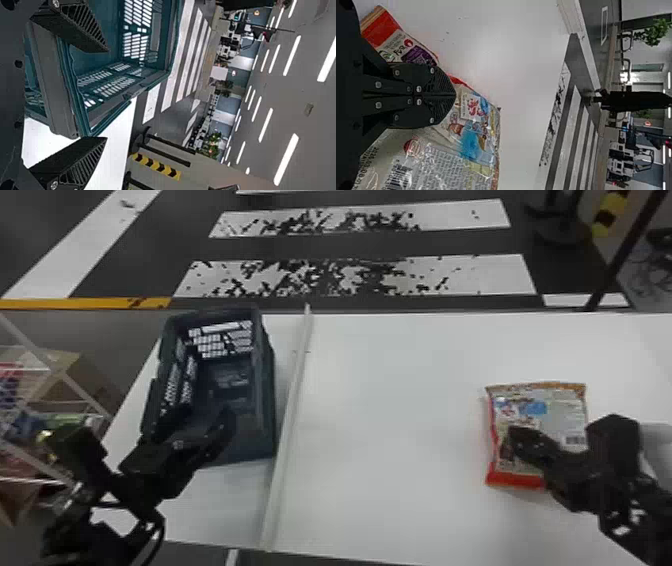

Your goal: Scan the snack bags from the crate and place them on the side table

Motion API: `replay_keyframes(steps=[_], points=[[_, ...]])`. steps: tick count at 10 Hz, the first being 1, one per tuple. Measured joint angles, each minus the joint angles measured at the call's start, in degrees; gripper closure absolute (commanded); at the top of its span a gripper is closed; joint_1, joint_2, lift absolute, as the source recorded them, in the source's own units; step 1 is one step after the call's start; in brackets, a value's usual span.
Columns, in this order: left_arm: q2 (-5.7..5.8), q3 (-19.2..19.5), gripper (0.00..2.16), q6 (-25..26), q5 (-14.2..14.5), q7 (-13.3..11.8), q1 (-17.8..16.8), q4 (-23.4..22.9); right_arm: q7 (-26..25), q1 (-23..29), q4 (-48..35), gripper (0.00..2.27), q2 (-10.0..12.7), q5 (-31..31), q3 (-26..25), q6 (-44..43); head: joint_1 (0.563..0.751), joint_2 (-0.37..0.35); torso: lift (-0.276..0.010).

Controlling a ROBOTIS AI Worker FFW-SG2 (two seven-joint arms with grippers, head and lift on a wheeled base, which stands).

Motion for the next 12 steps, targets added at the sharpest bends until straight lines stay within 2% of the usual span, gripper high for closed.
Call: replay_keyframes(steps=[3, 5, 12], points=[[0.00, 0.2, 0.08, 0.0, 0.2, -0.1, 0.2, -0.1, -0.1, 3.1, -8.9, 2.24, 0.6, -4.2, -3.1, -0.2, 0.695, 0.125, -0.095], [0.00, 0.4, 0.08, 0.0, 0.5, -0.2, 0.3, -0.1, 0.1, 3.7, -10.8, 2.24, 1.1, -4.4, -3.9, 0.8, 0.695, 0.123, -0.095], [0.00, 0.3, 0.08, 0.0, 0.5, -0.2, 0.3, 0.1, 1.4, 2.6, -7.3, 2.24, 0.9, 3.0, 5.1, 5.1, 0.695, 0.215, -0.095]])
